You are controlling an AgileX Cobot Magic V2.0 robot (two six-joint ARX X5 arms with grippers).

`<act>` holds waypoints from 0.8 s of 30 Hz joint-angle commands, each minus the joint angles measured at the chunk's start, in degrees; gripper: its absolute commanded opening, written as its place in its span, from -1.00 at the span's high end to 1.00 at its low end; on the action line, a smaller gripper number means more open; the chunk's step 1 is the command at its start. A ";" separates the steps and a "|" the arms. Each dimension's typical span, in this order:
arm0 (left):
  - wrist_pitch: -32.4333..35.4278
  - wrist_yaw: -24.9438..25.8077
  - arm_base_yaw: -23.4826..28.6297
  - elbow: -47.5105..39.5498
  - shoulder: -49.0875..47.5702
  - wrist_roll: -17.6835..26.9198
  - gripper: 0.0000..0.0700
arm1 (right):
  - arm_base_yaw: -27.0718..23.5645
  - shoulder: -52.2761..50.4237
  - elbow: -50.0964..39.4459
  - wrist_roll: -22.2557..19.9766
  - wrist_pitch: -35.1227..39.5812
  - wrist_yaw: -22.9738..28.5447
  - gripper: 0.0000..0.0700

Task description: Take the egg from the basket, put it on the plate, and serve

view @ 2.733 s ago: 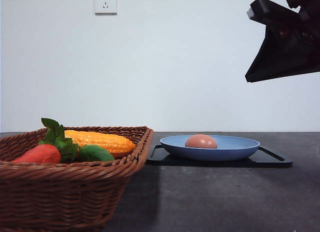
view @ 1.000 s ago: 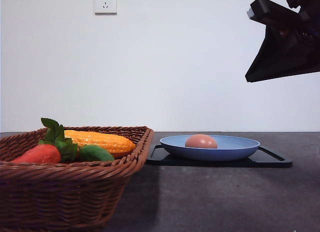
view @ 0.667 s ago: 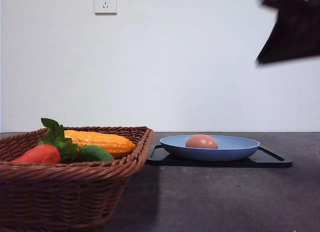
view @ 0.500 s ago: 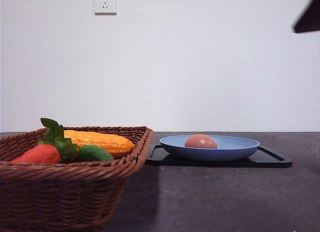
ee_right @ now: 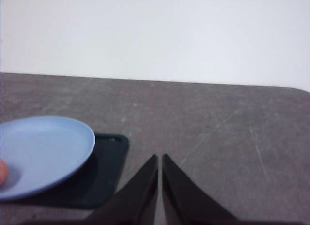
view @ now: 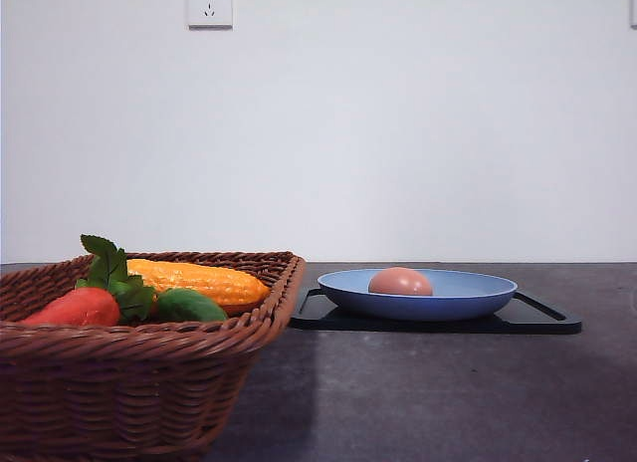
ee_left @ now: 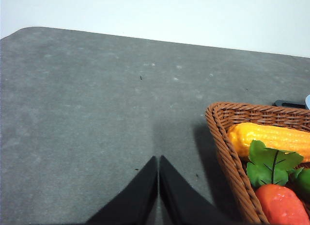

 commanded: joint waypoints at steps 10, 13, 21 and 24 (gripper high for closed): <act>-0.24 0.26 0.09 -1.60 -0.11 -0.50 1.00 | -2.24 -4.58 -2.31 -0.66 -8.42 -6.56 1.00; -0.23 0.26 0.09 -1.60 -0.11 -0.50 1.00 | -2.23 -4.52 -2.28 -0.06 -10.37 -7.38 1.00; -0.22 0.26 0.09 -1.60 -0.11 -0.50 1.00 | -2.13 -4.58 -2.28 1.64 -9.69 -6.85 1.00; -0.23 0.26 0.09 -1.60 -0.11 -0.50 1.00 | -2.13 -4.58 -2.28 1.64 -9.70 -6.86 1.00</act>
